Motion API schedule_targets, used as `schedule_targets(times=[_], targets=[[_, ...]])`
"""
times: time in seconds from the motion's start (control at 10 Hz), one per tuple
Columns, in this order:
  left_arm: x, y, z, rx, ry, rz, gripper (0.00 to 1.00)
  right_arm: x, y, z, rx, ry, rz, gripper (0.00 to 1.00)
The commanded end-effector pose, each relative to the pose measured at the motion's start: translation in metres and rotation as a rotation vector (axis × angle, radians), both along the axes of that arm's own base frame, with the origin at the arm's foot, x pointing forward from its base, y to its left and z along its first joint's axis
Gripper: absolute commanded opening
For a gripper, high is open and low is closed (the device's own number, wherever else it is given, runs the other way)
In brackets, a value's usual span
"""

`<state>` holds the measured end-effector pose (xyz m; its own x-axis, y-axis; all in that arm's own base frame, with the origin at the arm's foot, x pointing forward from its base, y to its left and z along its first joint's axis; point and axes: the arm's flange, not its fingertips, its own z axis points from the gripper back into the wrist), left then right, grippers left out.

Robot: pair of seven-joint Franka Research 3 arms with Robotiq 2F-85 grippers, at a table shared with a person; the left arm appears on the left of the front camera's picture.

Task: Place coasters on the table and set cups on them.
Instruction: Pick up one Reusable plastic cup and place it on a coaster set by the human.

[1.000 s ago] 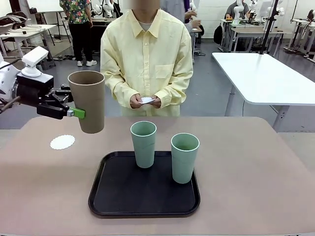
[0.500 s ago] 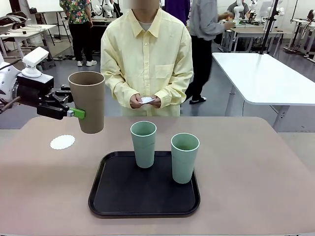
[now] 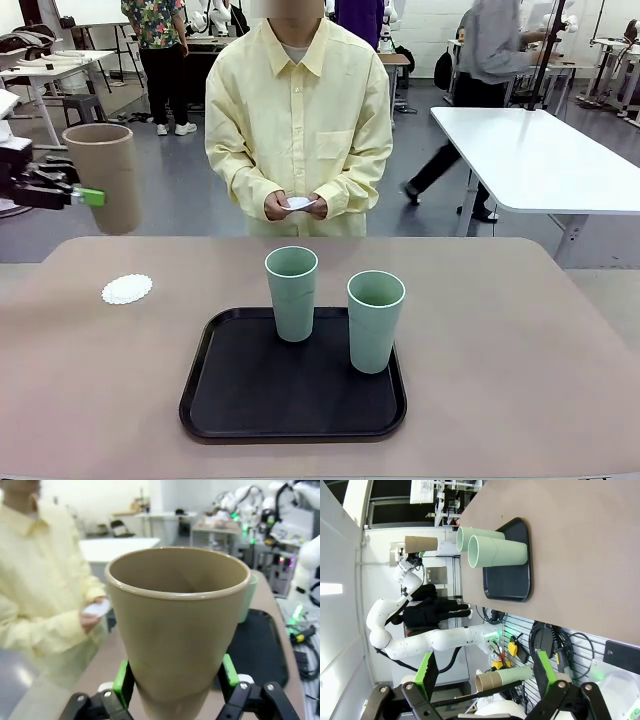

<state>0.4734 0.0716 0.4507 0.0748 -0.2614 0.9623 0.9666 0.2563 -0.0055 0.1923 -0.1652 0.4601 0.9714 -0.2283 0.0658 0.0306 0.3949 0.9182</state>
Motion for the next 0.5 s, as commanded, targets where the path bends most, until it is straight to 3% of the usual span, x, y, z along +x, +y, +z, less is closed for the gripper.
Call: schedule_targets(times=[0.0, 0.4], targets=[[0.015, 0.021, 0.002, -0.018, -0.026, 0.059, 0.84, 0.001, -0.002, 0.0, 0.01, -0.02, 0.004, 1.0], [0.02, 0.052, 0.002, -0.045, -0.037, 0.135, 0.84, 0.001, -0.002, 0.0, 0.01, -0.02, 0.004, 1.0]])
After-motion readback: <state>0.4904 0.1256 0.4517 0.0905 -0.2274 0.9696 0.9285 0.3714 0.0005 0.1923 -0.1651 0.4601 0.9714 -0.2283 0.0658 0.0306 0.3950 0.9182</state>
